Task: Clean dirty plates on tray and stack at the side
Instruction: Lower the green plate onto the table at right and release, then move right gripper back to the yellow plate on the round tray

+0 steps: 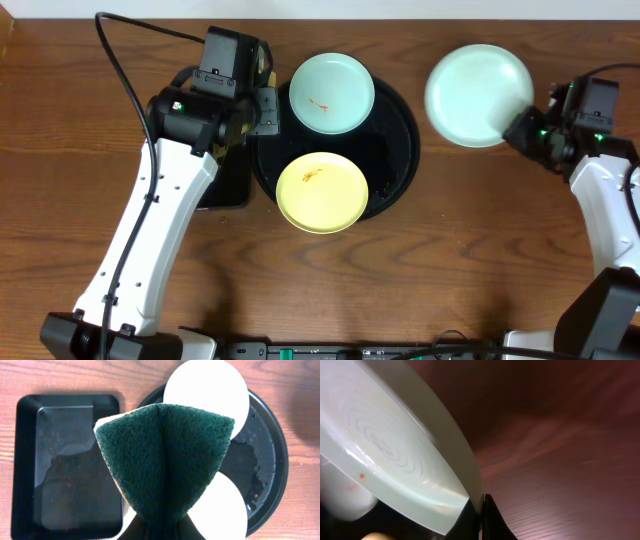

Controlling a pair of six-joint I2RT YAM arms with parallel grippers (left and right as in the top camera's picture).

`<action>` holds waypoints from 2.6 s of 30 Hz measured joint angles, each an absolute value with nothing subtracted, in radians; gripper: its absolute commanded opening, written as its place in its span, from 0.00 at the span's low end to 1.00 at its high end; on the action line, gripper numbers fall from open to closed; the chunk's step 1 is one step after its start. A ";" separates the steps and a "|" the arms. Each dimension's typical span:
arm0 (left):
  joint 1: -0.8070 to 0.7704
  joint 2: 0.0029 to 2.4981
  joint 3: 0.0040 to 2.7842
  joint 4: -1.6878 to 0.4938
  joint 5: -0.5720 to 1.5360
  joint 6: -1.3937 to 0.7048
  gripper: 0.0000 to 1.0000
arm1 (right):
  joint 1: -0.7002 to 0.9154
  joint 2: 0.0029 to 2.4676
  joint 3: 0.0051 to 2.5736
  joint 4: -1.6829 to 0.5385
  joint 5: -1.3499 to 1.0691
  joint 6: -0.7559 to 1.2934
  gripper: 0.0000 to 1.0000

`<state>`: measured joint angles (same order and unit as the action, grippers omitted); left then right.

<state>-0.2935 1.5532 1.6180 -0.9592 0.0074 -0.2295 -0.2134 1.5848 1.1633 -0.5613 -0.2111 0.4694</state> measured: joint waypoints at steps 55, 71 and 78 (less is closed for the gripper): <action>-0.294 1.553 1.599 -1.007 0.007 -0.233 0.08 | -0.374 1.777 1.163 -0.491 -0.158 0.147 0.59; -0.294 1.553 1.599 -1.041 0.007 -0.233 0.08 | -0.025 1.777 1.164 -0.421 -0.157 -0.140 0.15; -0.294 1.553 1.599 -1.042 0.007 -0.233 0.08 | 0.041 1.777 1.164 -0.402 -0.084 -0.168 0.04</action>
